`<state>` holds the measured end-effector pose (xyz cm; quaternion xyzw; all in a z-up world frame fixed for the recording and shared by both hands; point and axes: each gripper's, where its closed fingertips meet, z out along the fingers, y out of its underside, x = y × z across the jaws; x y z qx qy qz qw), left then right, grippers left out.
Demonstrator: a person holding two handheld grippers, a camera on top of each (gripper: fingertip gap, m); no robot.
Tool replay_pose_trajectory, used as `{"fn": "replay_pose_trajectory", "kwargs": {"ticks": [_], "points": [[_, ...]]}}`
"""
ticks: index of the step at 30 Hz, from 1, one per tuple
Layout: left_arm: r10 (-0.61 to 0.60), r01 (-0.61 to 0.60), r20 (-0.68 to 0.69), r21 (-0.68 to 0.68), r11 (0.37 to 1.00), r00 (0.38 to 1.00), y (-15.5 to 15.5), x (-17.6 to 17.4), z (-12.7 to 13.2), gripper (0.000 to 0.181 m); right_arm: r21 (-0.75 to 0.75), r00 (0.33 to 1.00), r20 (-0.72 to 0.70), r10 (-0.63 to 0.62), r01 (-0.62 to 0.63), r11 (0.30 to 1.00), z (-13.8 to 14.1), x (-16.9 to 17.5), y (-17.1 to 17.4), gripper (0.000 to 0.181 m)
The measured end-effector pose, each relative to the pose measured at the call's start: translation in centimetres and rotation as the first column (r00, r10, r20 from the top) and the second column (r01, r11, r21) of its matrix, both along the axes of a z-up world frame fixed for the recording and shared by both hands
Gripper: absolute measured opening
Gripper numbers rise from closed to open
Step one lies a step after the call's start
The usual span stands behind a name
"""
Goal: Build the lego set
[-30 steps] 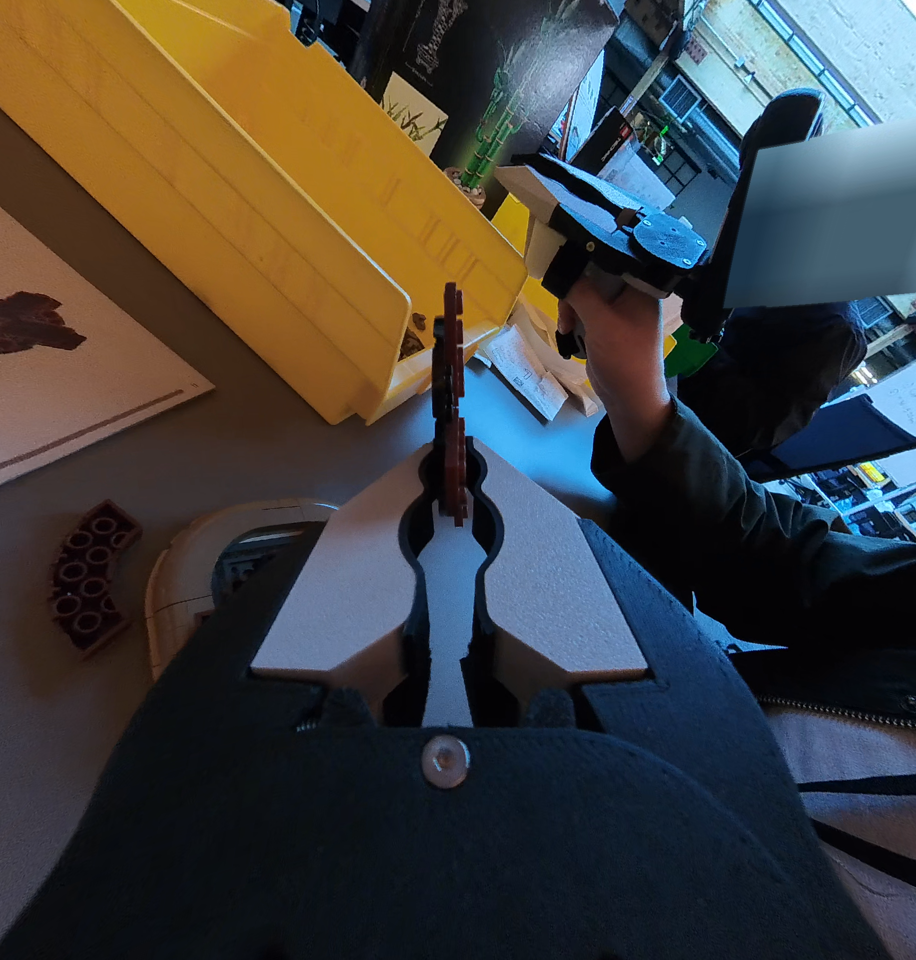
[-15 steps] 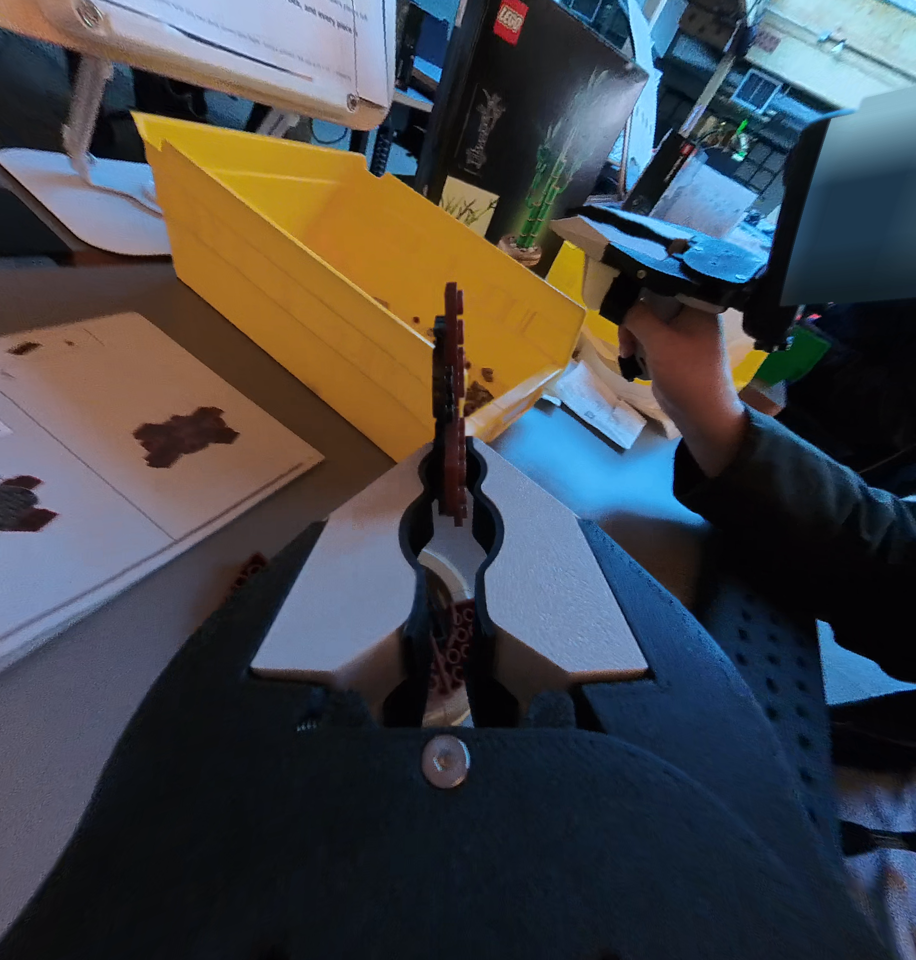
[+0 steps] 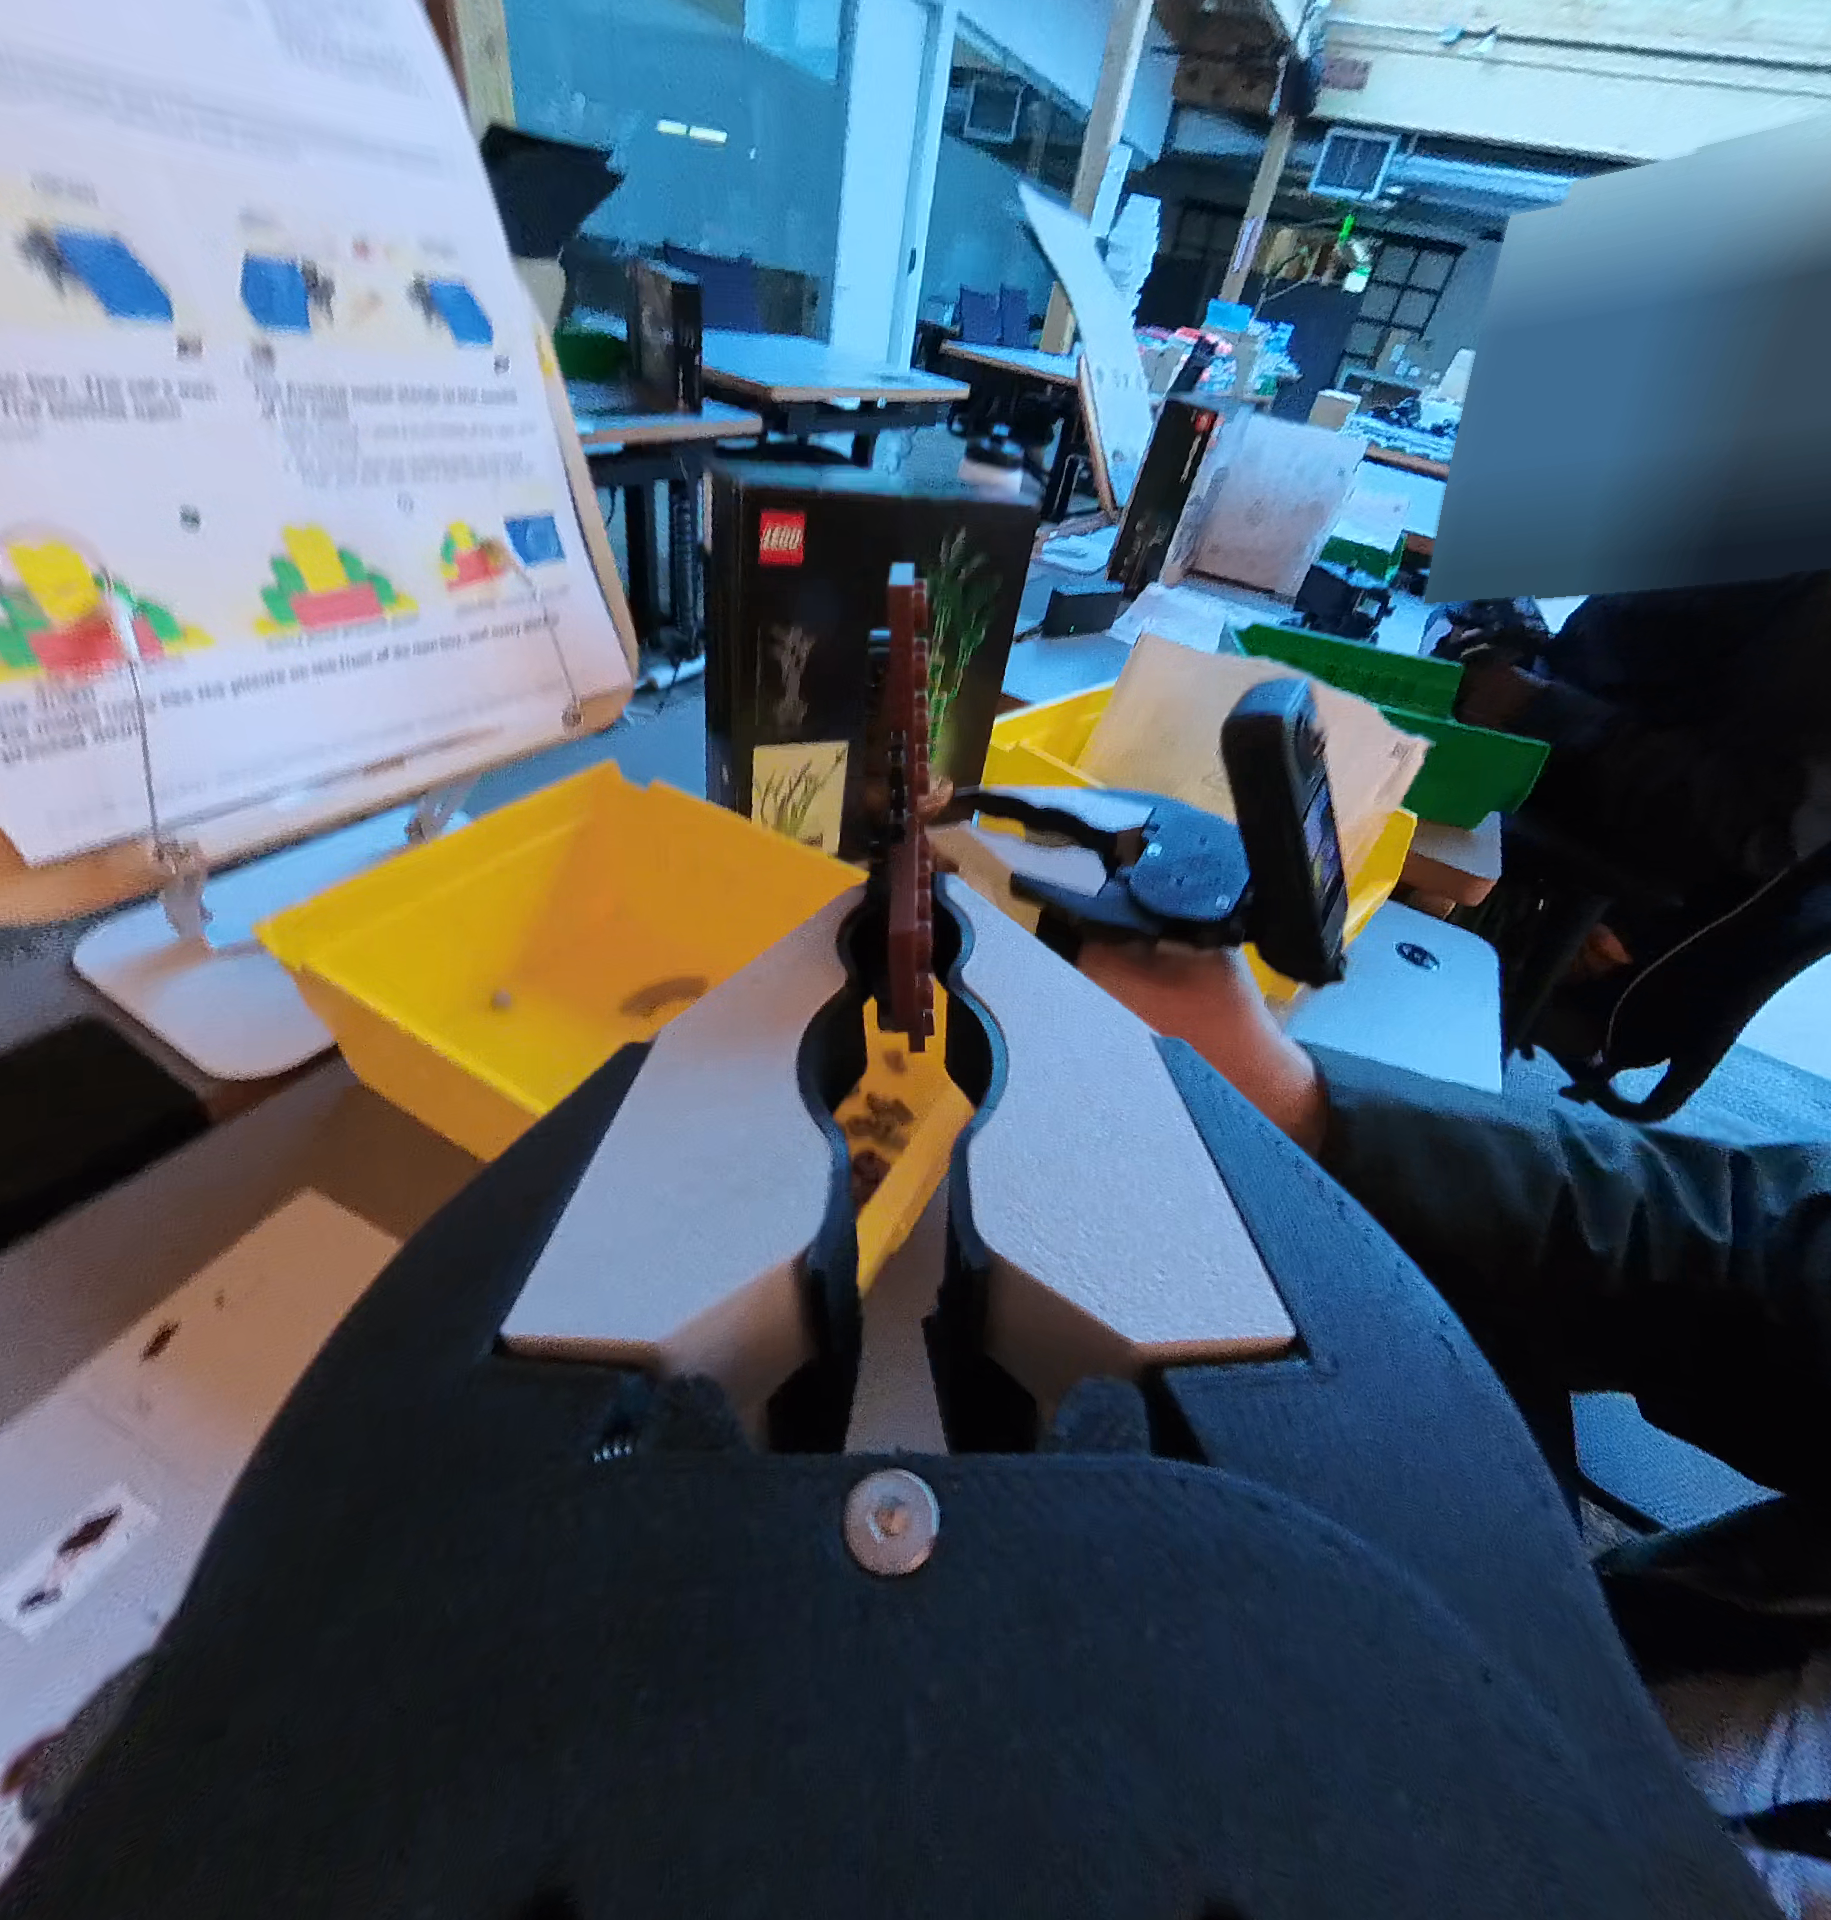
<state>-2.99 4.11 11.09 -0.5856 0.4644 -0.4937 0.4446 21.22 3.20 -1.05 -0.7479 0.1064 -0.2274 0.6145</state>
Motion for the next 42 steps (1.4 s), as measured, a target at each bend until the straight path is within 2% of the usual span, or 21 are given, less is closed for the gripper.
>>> {"fn": "replay_pose_trajectory", "kwargs": {"ticks": [2, 4, 8, 15, 42], "points": [[-0.01, 0.01, 0.03, 0.017, 1.0, 1.0, 0.1, 0.4, 1.5, 0.006, -0.006, 1.0, 0.0, 0.0, 0.0, 1.0, -0.2, 0.0, 0.1, 0.022], [-0.005, 0.004, 0.055, 0.023, 1.0, 0.998, 0.5, 0.3, 1.8, 0.006, -0.013, 1.0, 0.001, 0.001, -0.001, 1.0, -0.3, 0.0, 0.1, 0.022], [0.045, -0.045, -0.01, 0.022, 0.999, 0.999, 3.0, -0.7, -0.2, 0.006, -0.023, 1.0, 0.009, 0.007, -0.006, 1.0, -0.3, -0.4, 0.2, 0.022], [0.081, -0.08, 0.031, -0.035, 0.996, 0.996, 5.1, -2.4, -0.2, 0.006, -0.019, 0.999, 0.032, 0.007, -0.006, 1.0, 0.1, -0.7, 0.1, 0.022], [0.129, -0.13, -0.017, -0.019, 0.991, 0.991, 6.4, -3.2, -1.1, 0.006, -0.048, 0.999, 0.044, 0.013, -0.011, 0.999, -0.6, -0.7, 0.3, 0.022]]}}
